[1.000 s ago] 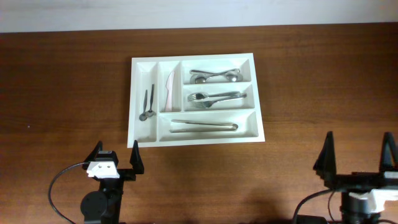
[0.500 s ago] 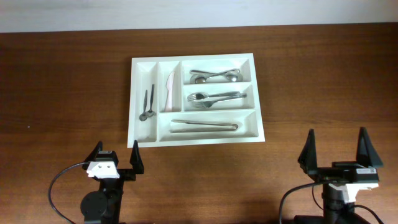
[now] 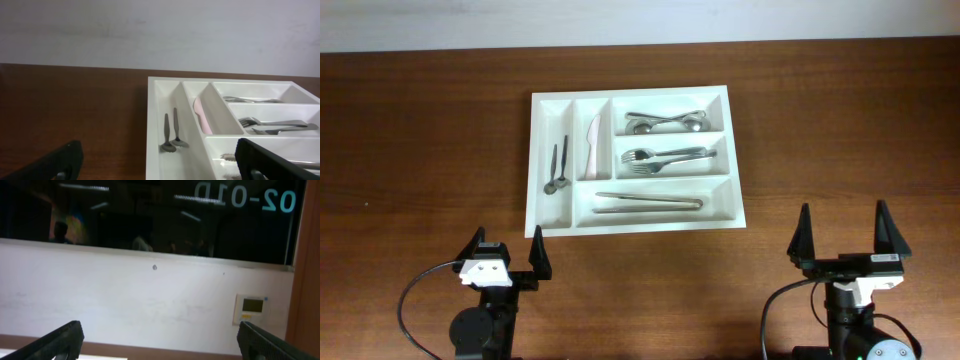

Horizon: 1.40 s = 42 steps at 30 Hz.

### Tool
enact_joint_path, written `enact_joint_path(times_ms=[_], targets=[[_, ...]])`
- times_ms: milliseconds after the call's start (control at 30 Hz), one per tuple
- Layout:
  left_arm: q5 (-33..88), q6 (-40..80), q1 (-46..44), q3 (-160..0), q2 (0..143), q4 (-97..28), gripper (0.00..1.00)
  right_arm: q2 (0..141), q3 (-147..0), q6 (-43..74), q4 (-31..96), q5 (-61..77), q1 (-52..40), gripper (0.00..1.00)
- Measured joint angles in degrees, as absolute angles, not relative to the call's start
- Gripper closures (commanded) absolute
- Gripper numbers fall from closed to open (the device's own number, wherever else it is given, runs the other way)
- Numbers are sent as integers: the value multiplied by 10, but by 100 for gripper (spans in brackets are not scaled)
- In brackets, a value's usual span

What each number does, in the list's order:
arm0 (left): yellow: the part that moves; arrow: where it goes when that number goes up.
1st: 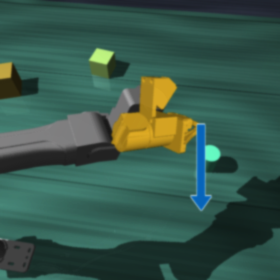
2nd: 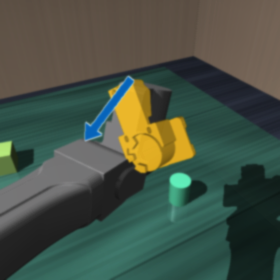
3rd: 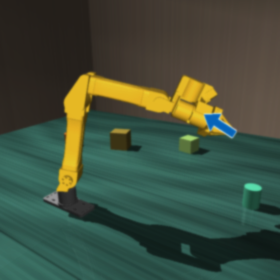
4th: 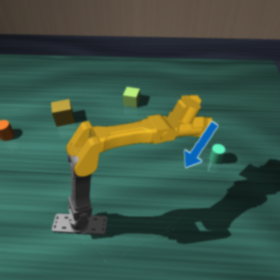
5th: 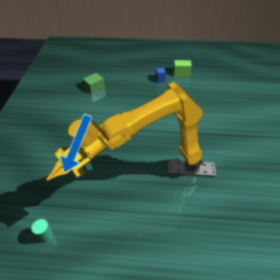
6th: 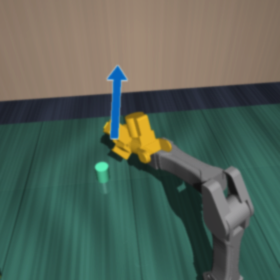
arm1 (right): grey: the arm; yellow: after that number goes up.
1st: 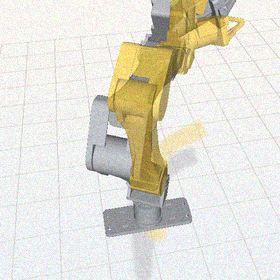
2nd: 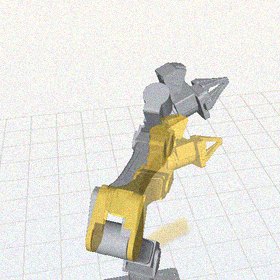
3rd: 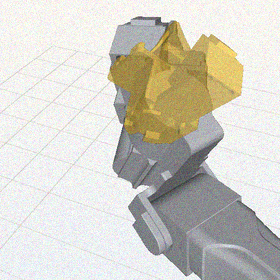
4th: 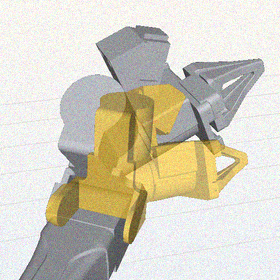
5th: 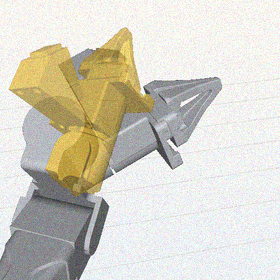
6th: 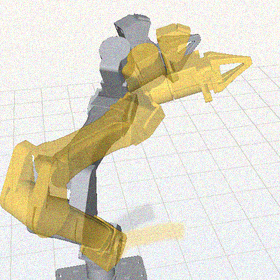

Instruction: Pack container

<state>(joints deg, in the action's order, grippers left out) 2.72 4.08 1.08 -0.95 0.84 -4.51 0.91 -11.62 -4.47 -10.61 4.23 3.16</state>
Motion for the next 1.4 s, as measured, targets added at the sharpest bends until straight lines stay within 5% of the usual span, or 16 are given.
enact_joint_path(times_ms=[833,1400], targets=[[27,41,11,-10,8,-45,1,9,-7,-44,-262,42,32,1],[27,41,11,-10,8,-45,1,9,-6,-45,-92,42,31,1]])
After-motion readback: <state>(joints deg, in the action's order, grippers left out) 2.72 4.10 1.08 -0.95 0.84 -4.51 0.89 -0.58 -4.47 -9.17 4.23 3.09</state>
